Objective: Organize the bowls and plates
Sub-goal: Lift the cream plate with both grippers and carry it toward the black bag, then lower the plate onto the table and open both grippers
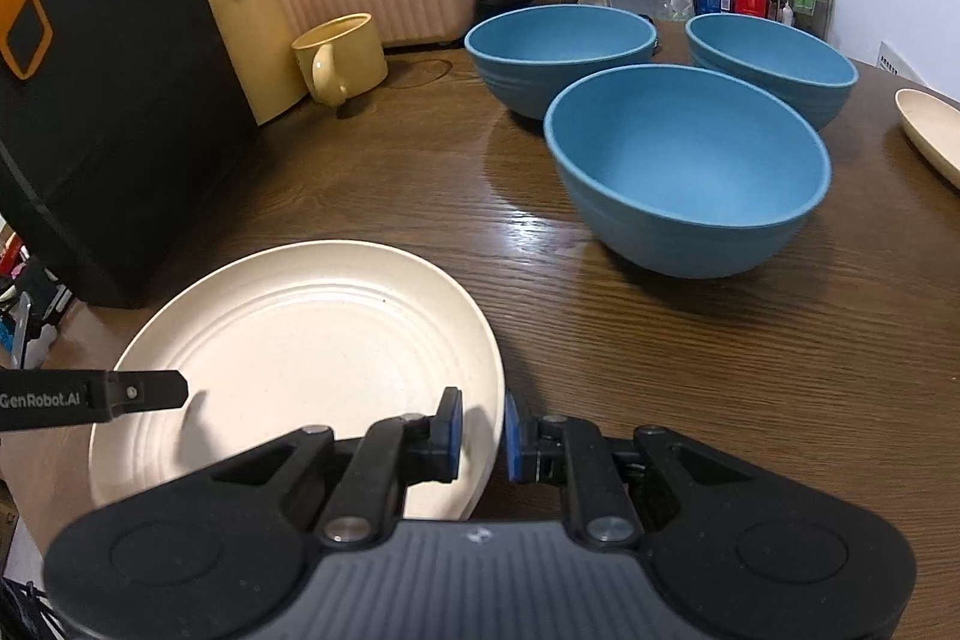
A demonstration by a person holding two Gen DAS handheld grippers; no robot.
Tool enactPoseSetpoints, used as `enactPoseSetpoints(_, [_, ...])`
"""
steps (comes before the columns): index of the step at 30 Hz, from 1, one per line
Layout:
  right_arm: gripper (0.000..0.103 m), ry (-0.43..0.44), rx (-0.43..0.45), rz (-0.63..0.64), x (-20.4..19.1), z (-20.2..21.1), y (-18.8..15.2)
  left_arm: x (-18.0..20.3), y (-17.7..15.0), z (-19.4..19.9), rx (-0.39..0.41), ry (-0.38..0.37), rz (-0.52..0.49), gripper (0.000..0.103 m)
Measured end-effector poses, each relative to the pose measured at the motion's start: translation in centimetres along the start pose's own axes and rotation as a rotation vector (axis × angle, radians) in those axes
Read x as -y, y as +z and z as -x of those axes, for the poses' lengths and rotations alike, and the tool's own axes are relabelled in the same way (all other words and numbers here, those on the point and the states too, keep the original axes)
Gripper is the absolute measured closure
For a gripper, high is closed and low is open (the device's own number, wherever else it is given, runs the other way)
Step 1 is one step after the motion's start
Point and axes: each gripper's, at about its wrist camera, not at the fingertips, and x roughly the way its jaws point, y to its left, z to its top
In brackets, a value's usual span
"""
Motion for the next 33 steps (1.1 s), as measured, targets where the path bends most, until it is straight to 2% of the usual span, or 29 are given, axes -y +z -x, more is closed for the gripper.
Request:
enactPoseSetpoints(7, [0.089,-0.040,-0.019,-0.007,-0.7,-1.6,0.2,-0.8,0.6,-2.0,-0.035,-0.015,-0.025,0.074])
enactPoseSetpoints(15, [0.089,-0.097,-0.012,0.021,-1.1,-2.6,1.0,-0.1,0.9,-4.0,-0.057,-0.021,-0.066,0.073])
enactPoseSetpoints(22, [0.080,-0.103,-0.025,0.003,-1.0,-2.6,1.2,-0.3,1.0,-3.9,-0.059,-0.047,-0.059,0.072])
enactPoseSetpoints(24, [0.063,-0.097,-0.032,-0.012,-0.9,-2.4,1.1,-0.5,1.0,-3.6,-0.052,-0.054,-0.055,0.061])
enactPoseSetpoints(26, [0.033,-0.101,-0.030,-0.025,-0.9,-2.1,1.0,-0.6,1.0,-2.9,-0.031,-0.048,-0.050,0.035])
enactPoseSetpoints(27, [0.028,-0.101,-0.024,-0.029,-0.9,-1.8,0.9,-0.8,1.0,-2.4,-0.016,-0.045,-0.044,0.027])
enactPoseSetpoints(28, [0.021,-0.099,-0.019,-0.033,-0.9,-1.5,0.8,-0.9,1.1,-2.0,-0.005,-0.043,-0.037,0.014])
enactPoseSetpoints(29, [0.014,-0.095,-0.018,-0.039,-0.8,-1.2,0.8,-1.0,1.1,-1.6,0.005,-0.042,-0.031,0.009])
enactPoseSetpoints(31, [0.006,-0.087,-0.024,-0.058,-0.7,-0.6,0.7,-1.3,1.2,-0.6,0.023,-0.048,-0.020,0.001])
enactPoseSetpoints(33, [0.004,-0.074,-0.030,-0.080,-0.5,0.1,0.4,-1.4,1.3,0.2,0.039,-0.053,-0.016,0.000])
